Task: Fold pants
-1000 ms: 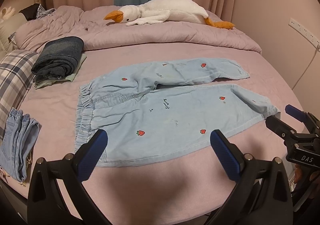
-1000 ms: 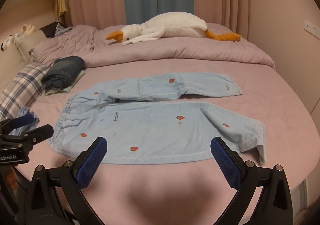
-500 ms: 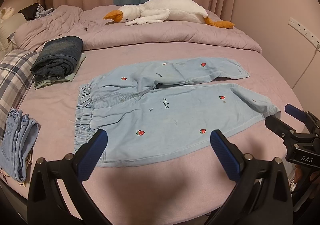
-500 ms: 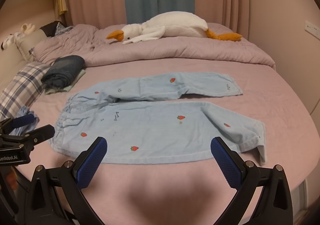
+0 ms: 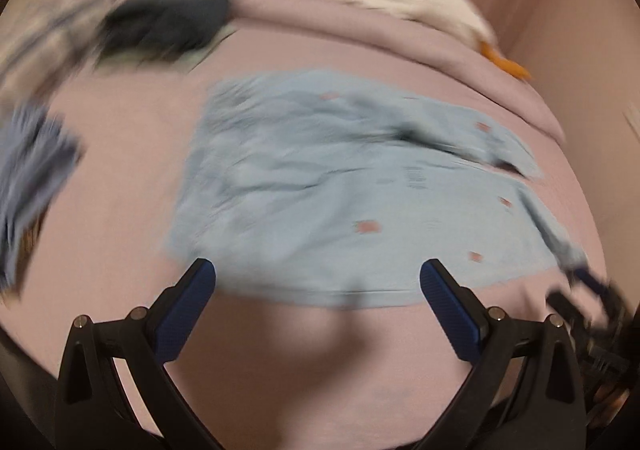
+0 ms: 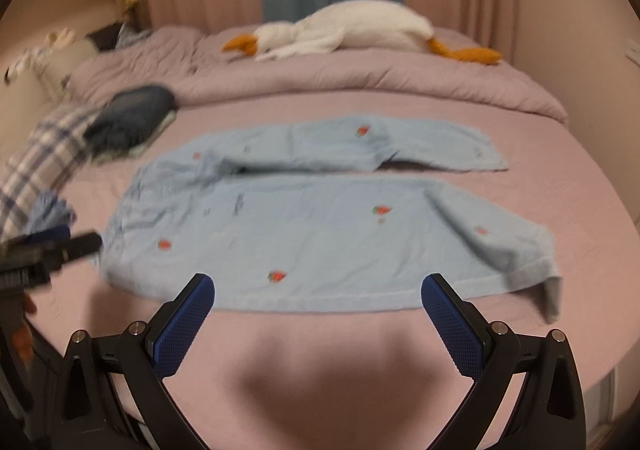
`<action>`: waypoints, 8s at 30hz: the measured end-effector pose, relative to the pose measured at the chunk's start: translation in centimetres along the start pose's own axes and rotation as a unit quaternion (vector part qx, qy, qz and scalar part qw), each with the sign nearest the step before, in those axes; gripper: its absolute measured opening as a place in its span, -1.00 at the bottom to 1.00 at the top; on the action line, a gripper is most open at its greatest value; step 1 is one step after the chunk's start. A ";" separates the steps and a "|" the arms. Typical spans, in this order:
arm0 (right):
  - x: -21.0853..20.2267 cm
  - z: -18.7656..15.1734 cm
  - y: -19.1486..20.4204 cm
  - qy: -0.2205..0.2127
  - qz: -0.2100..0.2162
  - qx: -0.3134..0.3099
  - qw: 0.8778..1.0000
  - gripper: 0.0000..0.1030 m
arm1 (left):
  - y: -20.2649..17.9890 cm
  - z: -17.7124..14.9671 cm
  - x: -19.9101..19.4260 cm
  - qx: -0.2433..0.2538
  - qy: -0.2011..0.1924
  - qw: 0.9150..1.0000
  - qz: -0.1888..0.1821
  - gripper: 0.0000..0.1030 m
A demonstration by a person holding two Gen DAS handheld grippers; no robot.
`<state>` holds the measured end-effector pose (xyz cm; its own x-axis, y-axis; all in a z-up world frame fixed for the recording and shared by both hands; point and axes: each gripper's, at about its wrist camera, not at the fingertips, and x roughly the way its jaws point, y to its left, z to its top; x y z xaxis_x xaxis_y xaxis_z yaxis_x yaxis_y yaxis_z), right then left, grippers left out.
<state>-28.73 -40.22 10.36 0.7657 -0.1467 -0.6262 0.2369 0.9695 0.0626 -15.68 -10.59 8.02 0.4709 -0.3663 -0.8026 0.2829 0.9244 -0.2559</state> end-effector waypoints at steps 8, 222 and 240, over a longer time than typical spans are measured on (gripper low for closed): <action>6.1 -3.9 7.9 0.019 0.007 -0.196 0.980 1.00 | 8.2 -1.5 3.7 -0.176 0.029 0.982 -0.060 0.96; 5.5 8.0 -14.0 0.000 -0.049 0.264 0.963 -0.94 | 3.7 1.1 6.2 0.095 -0.014 0.991 -0.090 0.38; -2.4 -12.2 -28.5 -0.067 -0.015 0.519 0.852 -0.42 | 2.2 1.1 6.5 0.113 0.008 0.993 -0.017 0.38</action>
<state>-44.61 -65.06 0.56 0.7945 -0.2574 -0.5500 0.6060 0.2781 0.7453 -11.09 -11.02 2.80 0.4451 -0.3936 -0.8043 0.4800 0.8632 -0.1568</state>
